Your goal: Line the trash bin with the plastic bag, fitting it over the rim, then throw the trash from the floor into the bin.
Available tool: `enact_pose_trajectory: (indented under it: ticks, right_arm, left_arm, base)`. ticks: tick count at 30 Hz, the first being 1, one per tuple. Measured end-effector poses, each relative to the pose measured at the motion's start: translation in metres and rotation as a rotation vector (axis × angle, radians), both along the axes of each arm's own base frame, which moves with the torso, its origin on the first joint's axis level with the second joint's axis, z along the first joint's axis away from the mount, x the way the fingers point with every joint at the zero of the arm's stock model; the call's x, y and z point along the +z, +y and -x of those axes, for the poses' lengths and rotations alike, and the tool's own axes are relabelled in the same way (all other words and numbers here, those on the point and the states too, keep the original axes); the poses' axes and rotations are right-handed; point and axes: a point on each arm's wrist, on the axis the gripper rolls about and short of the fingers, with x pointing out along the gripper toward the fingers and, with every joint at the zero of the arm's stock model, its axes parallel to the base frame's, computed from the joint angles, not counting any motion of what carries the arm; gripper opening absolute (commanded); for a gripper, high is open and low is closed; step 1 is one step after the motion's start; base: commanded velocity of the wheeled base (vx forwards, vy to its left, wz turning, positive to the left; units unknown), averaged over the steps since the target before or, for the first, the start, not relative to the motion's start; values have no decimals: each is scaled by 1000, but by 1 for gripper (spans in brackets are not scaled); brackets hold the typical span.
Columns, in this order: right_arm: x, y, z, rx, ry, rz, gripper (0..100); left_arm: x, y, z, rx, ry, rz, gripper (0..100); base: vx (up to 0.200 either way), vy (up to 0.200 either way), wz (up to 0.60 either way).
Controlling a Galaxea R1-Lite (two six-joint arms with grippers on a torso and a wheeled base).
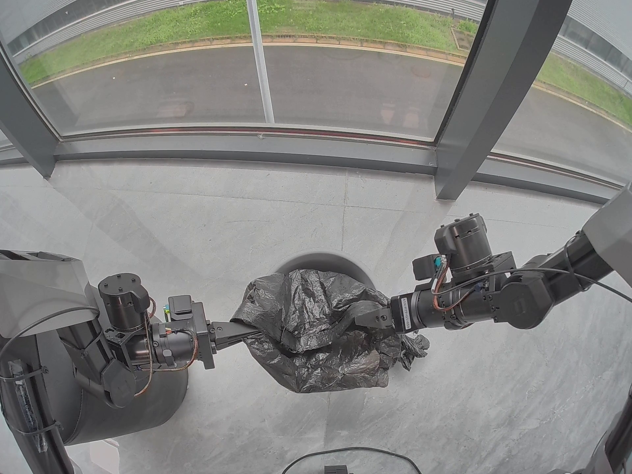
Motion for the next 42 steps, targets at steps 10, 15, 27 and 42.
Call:
enact_pose_trajectory:
  ticks: [10,15,27,42]
  right_arm:
    - [40,2,18,6,-212,47,100]
    - [42,12,21,109,-364,201,100]
    - [-15,70,41,231,-474,468,100]
    - [-26,91,44,207,-536,608,100]
  left_arm:
    - [4,-1,-3,-1,-22,4,0]
    - [7,-1,-5,-2,-38,7,0]
    - [14,-3,-11,-4,-70,15,0]
    - [14,-2,-10,-4,-69,16,0]
  base:
    - [0,0,0]
    - [0,0,0]
    - [0,0,0]
    - [0,0,0]
